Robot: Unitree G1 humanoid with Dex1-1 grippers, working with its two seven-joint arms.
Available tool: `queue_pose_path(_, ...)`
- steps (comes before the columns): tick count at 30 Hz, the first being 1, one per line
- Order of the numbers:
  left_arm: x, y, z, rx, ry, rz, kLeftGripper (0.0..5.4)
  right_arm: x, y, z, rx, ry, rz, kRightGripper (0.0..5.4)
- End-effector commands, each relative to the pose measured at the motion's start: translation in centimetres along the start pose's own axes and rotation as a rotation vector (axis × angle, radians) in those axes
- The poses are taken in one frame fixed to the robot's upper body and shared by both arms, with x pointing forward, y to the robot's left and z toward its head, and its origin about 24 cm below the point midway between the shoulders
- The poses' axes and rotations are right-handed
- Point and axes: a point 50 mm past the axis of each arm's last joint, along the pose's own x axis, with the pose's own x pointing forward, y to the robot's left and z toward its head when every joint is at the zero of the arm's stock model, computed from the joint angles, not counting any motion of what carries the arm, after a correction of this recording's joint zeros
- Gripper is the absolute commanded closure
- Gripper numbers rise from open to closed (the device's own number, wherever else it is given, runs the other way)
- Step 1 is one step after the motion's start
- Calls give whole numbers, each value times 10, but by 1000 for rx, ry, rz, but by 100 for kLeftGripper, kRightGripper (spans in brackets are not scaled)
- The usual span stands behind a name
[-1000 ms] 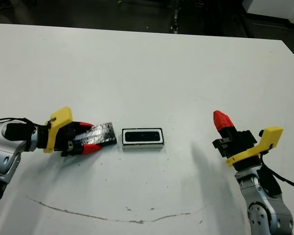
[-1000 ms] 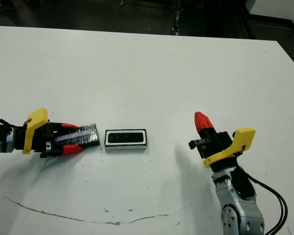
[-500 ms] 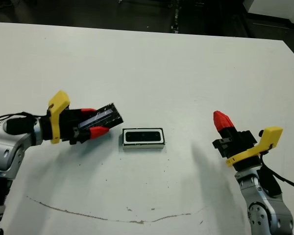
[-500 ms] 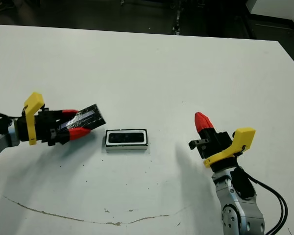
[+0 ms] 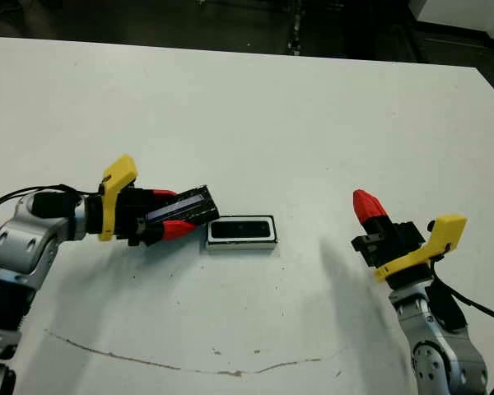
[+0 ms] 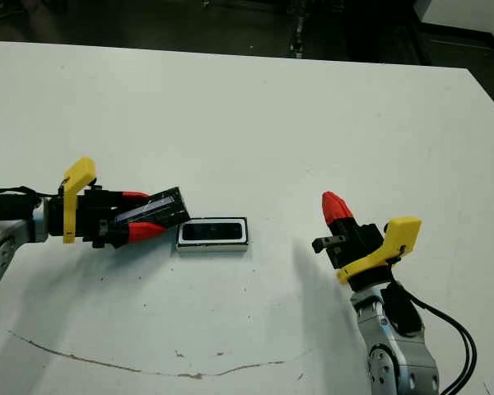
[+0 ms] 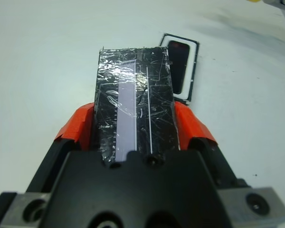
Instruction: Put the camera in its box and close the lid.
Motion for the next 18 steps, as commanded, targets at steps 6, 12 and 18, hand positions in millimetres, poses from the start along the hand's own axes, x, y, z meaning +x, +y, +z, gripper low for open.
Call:
queue_pose_path(6, 15, -1, -3, 17, 25, -49, 225, -4, -2, -1, -13, 17, -21, 540)
queue_pose_path(12, 23, -2, -4, 0, 27, -83, 225, -4, -1, -1, -12, 21, -17, 540)
queue_pose_path(18, 31, -6, -1, 27, 13, -124, 225, -3, -1, 0, -8, 14, -17, 540)
